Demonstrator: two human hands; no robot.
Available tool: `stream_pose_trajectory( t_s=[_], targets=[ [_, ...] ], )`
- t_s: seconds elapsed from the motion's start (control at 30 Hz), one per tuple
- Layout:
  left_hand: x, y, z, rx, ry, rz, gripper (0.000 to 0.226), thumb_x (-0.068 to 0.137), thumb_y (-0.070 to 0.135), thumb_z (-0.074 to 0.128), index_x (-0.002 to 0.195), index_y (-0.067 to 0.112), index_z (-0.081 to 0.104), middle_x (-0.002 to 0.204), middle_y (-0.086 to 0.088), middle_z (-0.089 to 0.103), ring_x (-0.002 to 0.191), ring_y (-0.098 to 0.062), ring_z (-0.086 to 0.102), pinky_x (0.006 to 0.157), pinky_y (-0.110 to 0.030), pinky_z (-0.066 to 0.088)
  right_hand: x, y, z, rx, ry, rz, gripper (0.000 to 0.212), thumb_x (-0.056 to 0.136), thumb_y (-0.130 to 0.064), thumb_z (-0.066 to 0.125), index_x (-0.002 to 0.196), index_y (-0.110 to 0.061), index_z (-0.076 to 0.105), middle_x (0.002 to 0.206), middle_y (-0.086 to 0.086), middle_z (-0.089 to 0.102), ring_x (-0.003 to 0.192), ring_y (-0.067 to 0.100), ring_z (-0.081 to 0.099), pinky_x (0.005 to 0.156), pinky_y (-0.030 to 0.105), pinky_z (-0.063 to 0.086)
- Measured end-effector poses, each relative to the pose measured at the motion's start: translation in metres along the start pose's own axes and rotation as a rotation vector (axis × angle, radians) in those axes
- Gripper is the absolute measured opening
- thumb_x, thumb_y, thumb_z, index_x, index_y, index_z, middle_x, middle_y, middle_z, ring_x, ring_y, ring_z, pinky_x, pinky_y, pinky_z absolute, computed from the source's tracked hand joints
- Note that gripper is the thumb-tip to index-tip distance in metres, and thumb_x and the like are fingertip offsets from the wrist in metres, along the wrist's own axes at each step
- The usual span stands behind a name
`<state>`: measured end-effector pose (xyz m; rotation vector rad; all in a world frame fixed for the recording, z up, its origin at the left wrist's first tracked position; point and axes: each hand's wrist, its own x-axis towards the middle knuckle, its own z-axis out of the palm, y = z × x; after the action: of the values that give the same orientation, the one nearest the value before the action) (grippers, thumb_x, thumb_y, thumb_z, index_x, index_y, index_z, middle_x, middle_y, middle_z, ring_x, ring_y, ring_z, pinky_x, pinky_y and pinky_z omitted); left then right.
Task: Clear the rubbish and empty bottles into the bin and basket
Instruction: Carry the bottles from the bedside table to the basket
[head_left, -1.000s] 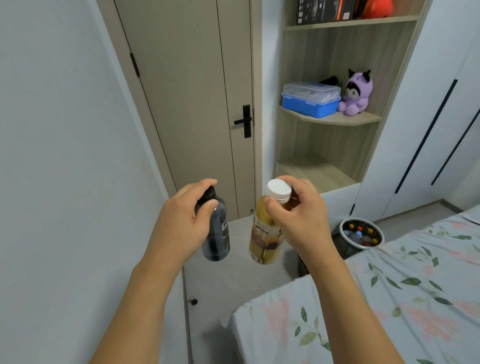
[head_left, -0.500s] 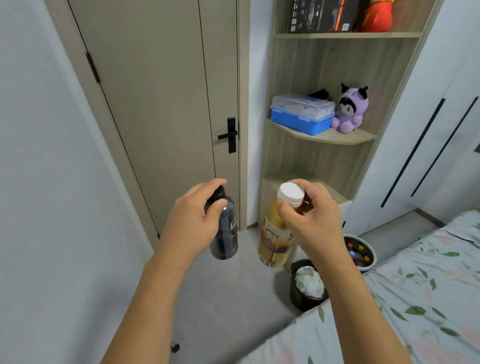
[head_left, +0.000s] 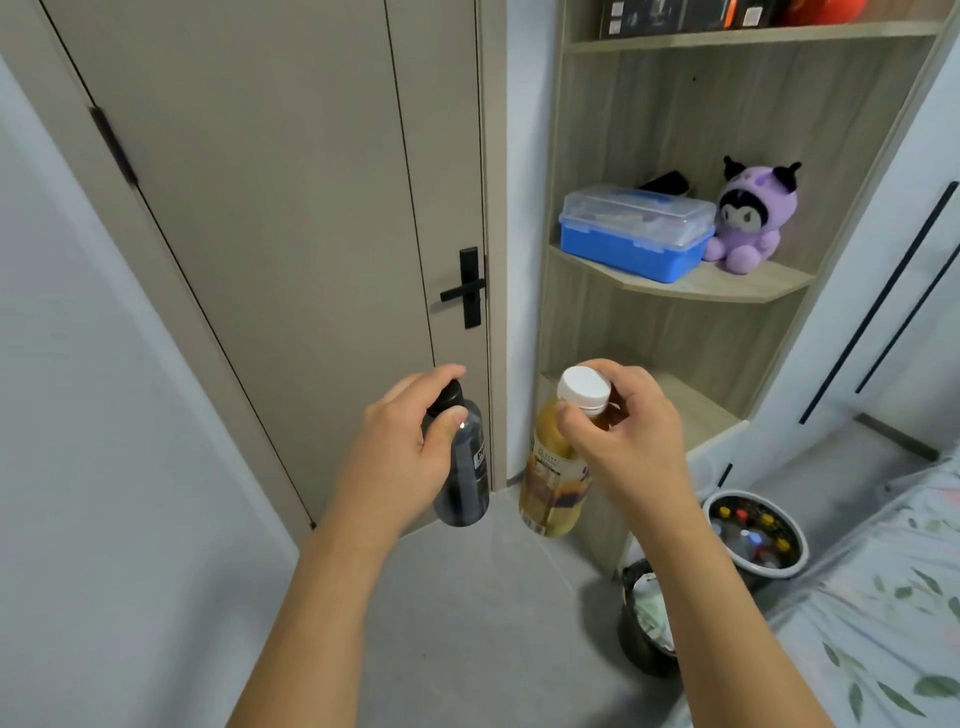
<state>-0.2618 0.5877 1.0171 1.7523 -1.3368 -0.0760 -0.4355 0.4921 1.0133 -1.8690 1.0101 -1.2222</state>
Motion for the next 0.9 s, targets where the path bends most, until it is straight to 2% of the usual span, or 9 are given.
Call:
stream_pose_trajectory(
  t_s=[0.1,0.23,0.37,0.5,0.63,0.77,0.83,0.9],
  targets=[
    [0.043,-0.023,-0.007,-0.039,0.001,0.014,0.035,0.091,0.011,0.06,0.122,0.026,0.061,0.098,0.02,0.056,0.086,0.008,0.052,0.072,-0.001,0.036,0.03,-0.003,0.027,-0.001,0.007,0.001,0.028,0.075,-0.021,0.071,0.102,-0.025,0.062,0.094,-0.007,0.057,0.088,0.005,0.056,0.073,0.017,0.043],
    [0.079,-0.037,-0.012,-0.032,-0.012,0.07,0.035,0.09,0.012,0.061,0.122,0.027,0.061,0.097,0.013,0.057,0.082,0.001,0.053,0.07,-0.009,0.039,0.058,-0.003,0.041,-0.033,0.074,0.011,0.028,0.075,-0.022,0.07,0.102,-0.026,0.063,0.093,-0.007,0.057,0.087,0.005,0.056,0.073,0.016,0.043],
    [0.103,-0.061,-0.003,-0.033,-0.017,0.094,0.036,0.09,0.012,0.061,0.123,0.028,0.061,0.096,0.016,0.057,0.082,0.01,0.051,0.069,-0.003,0.036,0.079,0.008,0.058,-0.029,0.112,-0.002,0.026,0.075,-0.02,0.07,0.098,-0.028,0.063,0.092,-0.007,0.058,0.086,0.006,0.056,0.074,0.019,0.045],
    [0.144,-0.096,0.013,-0.052,-0.088,0.109,0.036,0.091,0.014,0.061,0.124,0.028,0.06,0.099,0.015,0.057,0.084,0.009,0.052,0.067,-0.003,0.036,0.116,0.024,0.091,-0.066,0.142,0.038,0.025,0.075,-0.021,0.07,0.097,-0.031,0.062,0.092,-0.008,0.057,0.086,0.005,0.056,0.073,0.019,0.044],
    [0.196,-0.127,0.024,-0.083,-0.137,0.106,0.037,0.091,0.013,0.061,0.125,0.028,0.06,0.107,0.015,0.058,0.089,0.014,0.051,0.073,0.002,0.034,0.162,0.037,0.123,-0.095,0.178,0.061,0.025,0.074,-0.02,0.069,0.096,-0.031,0.062,0.092,-0.008,0.058,0.086,0.005,0.056,0.075,0.023,0.047],
    [0.244,-0.141,0.046,-0.13,-0.182,0.114,0.036,0.092,0.015,0.06,0.126,0.028,0.06,0.11,0.013,0.06,0.089,0.001,0.052,0.078,-0.009,0.041,0.193,0.053,0.122,-0.124,0.223,0.123,0.027,0.076,-0.02,0.07,0.1,-0.029,0.063,0.095,-0.007,0.058,0.089,0.006,0.057,0.079,0.029,0.051],
    [0.258,-0.138,0.065,-0.167,-0.225,0.144,0.035,0.092,0.016,0.06,0.124,0.03,0.06,0.108,0.012,0.06,0.087,-0.001,0.053,0.079,-0.015,0.044,0.2,0.066,0.111,-0.147,0.277,0.153,0.028,0.076,-0.02,0.07,0.101,-0.029,0.063,0.096,-0.007,0.059,0.09,0.008,0.058,0.081,0.033,0.052],
    [0.268,-0.131,0.085,-0.203,-0.267,0.17,0.034,0.092,0.016,0.06,0.123,0.031,0.06,0.108,0.013,0.06,0.087,0.002,0.054,0.078,-0.013,0.043,0.203,0.076,0.097,-0.169,0.315,0.166,0.028,0.075,-0.02,0.071,0.099,-0.031,0.063,0.096,-0.007,0.059,0.09,0.009,0.059,0.081,0.032,0.052]
  ],
)
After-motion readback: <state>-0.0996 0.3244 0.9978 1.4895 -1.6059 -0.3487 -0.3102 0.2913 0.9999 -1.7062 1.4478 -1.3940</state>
